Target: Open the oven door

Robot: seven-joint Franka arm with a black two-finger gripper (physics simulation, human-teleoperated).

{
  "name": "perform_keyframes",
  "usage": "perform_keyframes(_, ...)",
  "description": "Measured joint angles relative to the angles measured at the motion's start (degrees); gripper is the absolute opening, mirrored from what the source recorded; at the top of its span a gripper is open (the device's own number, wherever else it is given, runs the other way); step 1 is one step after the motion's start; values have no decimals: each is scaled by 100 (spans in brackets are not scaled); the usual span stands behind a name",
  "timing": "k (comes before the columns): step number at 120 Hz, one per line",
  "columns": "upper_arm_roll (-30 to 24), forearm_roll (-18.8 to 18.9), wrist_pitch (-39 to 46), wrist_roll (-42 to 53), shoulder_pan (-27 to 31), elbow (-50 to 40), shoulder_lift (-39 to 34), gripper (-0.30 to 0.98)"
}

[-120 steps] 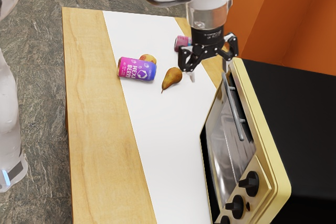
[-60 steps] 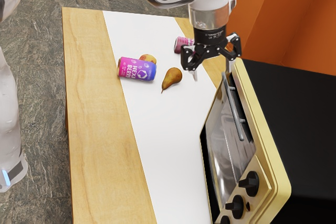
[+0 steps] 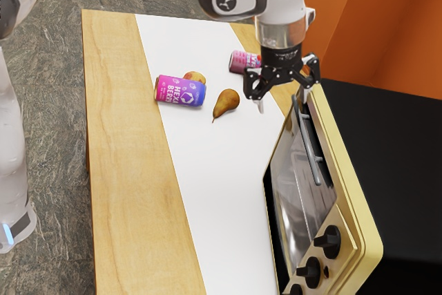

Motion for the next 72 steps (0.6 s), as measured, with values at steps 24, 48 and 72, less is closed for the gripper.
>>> perform_keyframes(24,-13,-91,61,61,45,-85,50,69)
perform_keyframes(48,0,-132,93,108,49,-156,27,69)
perform_keyframes(72,58,-208,209,142,23,-456,-183,69)
